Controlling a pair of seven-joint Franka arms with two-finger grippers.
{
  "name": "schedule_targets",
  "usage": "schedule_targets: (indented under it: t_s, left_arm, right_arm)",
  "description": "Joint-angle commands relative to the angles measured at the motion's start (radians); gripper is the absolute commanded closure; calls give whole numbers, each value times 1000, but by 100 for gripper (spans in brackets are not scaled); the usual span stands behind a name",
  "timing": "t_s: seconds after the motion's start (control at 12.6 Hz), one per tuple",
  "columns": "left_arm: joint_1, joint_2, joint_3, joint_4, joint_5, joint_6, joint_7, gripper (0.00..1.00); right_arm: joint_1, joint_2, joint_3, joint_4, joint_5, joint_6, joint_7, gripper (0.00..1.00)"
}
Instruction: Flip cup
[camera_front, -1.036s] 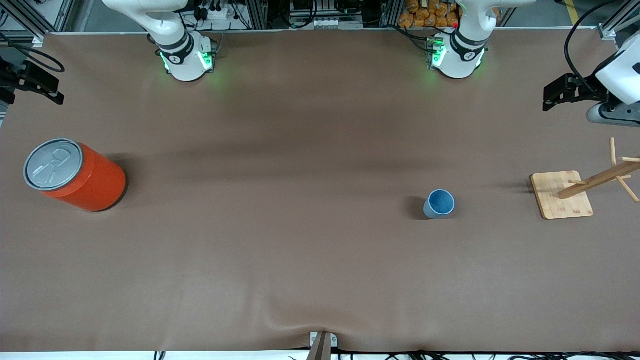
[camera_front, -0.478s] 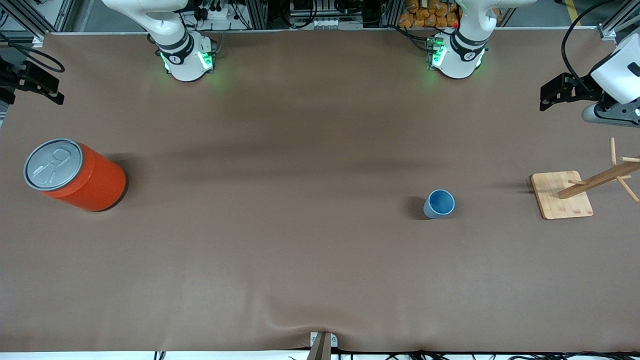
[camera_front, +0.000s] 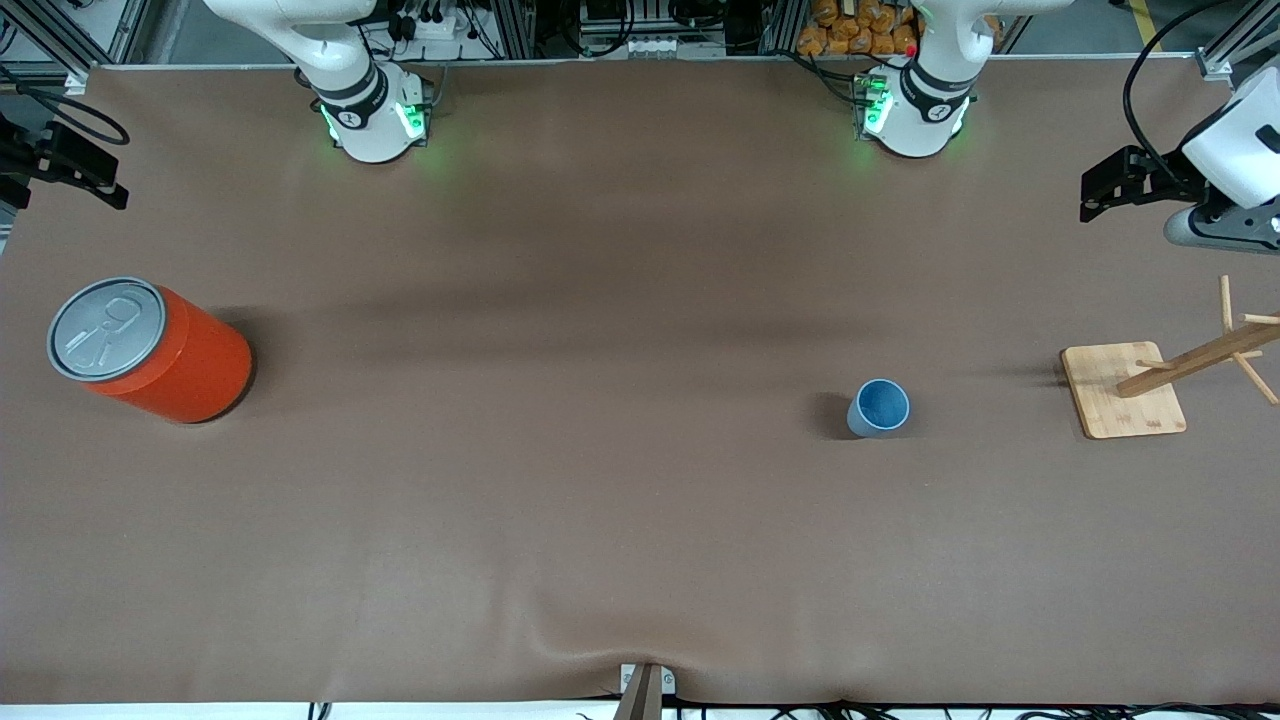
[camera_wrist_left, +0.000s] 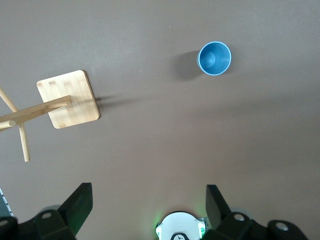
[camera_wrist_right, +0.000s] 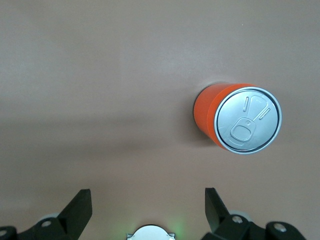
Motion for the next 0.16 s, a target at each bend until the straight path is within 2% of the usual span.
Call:
schedule_targets:
  t_s: [0.0,0.08]
  left_arm:
    - [7,4,-3,15,-9,-13,-4,0]
    - [10,4,-3,15,-9,-13,-4,0]
  right_arm:
    - [-15,7,9,18,12,-14,0,0]
    - [-16,7,9,18,13,-14,0,0]
